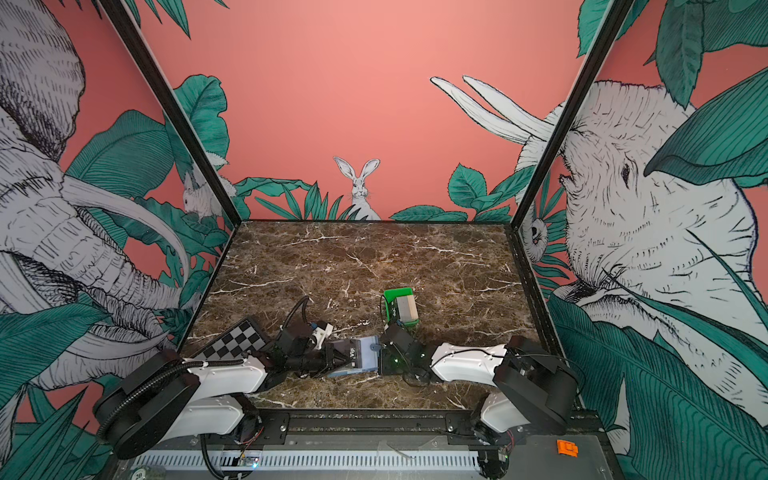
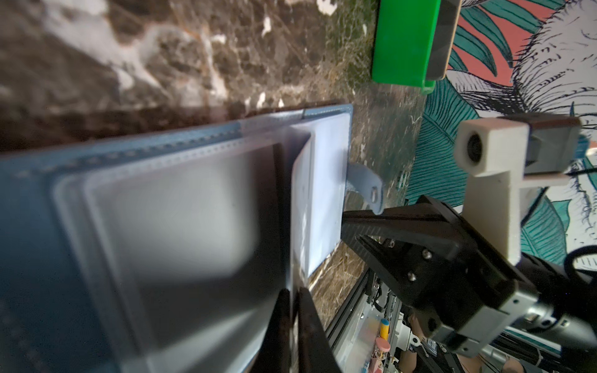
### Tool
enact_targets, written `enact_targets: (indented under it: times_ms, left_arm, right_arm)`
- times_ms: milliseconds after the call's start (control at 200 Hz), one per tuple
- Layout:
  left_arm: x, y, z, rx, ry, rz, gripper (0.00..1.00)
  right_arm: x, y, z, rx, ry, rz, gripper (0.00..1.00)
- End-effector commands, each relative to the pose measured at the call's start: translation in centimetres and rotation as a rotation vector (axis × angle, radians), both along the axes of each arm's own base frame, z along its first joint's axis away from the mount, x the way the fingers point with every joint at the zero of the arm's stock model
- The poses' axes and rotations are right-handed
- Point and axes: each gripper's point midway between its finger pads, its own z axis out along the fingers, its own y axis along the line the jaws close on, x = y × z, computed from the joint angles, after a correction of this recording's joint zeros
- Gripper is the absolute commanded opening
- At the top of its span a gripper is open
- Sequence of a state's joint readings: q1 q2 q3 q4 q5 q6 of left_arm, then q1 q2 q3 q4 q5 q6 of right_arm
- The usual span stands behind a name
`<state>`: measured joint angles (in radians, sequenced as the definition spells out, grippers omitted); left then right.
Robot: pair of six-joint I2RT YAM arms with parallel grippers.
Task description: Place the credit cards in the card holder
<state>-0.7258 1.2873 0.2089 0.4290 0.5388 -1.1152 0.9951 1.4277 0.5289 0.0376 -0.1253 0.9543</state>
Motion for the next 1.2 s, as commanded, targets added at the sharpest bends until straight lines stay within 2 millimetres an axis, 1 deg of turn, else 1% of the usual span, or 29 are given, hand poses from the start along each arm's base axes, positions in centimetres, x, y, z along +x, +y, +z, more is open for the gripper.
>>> enact_targets:
  times_ms: [0,100,355,470,620,710,910,1195]
  left_arm:
    - [-0.6,0.2,-0.5,0.032,0.035,-0.02,0.14]
    - [-0.6,0.2,-0.6,0.052,0.044,-0.029,0.19]
    - [-0.8,1.1,-0.7,0.142,0.041,-0.048,0.25]
    - [-0.9,1.9,-0.7,0.19,0.035,-0.045,0.27]
    - [-0.5,2.5,-0.3,0.231,0.012,-0.031,0.27]
    - [-0.2,2.4,-0.1,0.228,-0.001,-0.026,0.27]
    - [1.0,1.5,0.7,0.202,-0.045,-0.023,0.27]
    - [1.7,0.6,0.3,0.166,-0.05,-0.012,0.26]
  right_arm:
    - [-0.3,-0.6,-0.8,-0.041,0.006,-0.002,0.08]
    - [-0.4,-0.7,-1.0,-0.049,0.007,-0.002,0.08]
    - [-0.4,-0.9,-0.9,-0.053,0.004,-0.005,0.08]
    - [-0.4,-0.9,-0.9,-0.055,0.004,-0.006,0.08]
    - [-0.4,-0.9,-0.9,-0.054,0.004,-0.005,0.08]
    - [-0.4,-0.8,-0.8,-0.052,0.004,-0.002,0.08]
    - [-0.4,-0.8,-0.9,-0.055,0.004,-0.003,0.08]
    - [-0.4,-0.8,-0.9,-0.055,0.005,-0.001,0.08]
